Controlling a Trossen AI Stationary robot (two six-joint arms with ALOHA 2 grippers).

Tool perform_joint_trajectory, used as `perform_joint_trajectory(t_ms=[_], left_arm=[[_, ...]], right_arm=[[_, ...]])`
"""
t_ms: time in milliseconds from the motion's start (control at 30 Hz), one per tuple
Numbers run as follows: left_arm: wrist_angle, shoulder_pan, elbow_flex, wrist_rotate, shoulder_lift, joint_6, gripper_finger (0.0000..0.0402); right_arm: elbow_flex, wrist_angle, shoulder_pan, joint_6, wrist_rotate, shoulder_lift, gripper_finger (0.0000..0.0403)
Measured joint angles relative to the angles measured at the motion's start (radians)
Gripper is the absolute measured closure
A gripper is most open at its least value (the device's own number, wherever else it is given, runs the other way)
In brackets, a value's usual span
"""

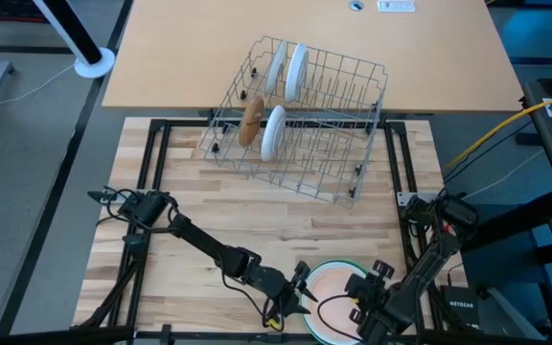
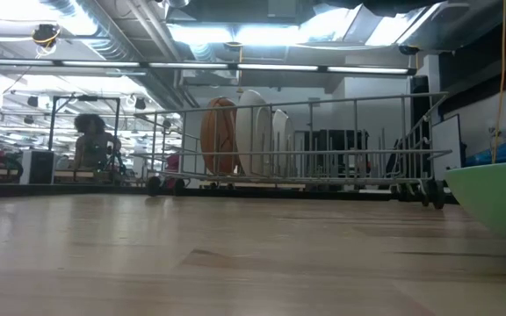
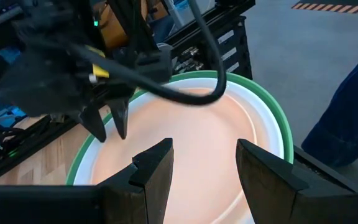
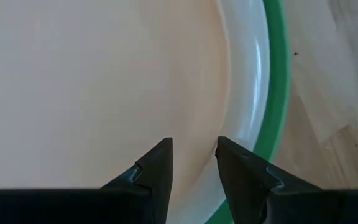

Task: Sort dishes
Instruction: Put the light orange plate into the gray dishwasher rack

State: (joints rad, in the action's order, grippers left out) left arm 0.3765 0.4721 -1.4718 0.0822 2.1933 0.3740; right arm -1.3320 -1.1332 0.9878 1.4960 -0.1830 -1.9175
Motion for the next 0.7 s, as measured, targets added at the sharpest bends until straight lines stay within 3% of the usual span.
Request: perform_joint_trajectory(t_ms=[533,700], left_arm=[[0.000,0.000,0.000,0.000,0.000,0.000,0.0235],[0.000,0.000,0.000,0.000,0.000,0.000,0.0235]], right_arm=[[0.102,0.181,-0.001,0.026,0.002,0.008,0.0276],[0.104,0.203,-0.001,0.027,-0.001,0.007,0.0308]])
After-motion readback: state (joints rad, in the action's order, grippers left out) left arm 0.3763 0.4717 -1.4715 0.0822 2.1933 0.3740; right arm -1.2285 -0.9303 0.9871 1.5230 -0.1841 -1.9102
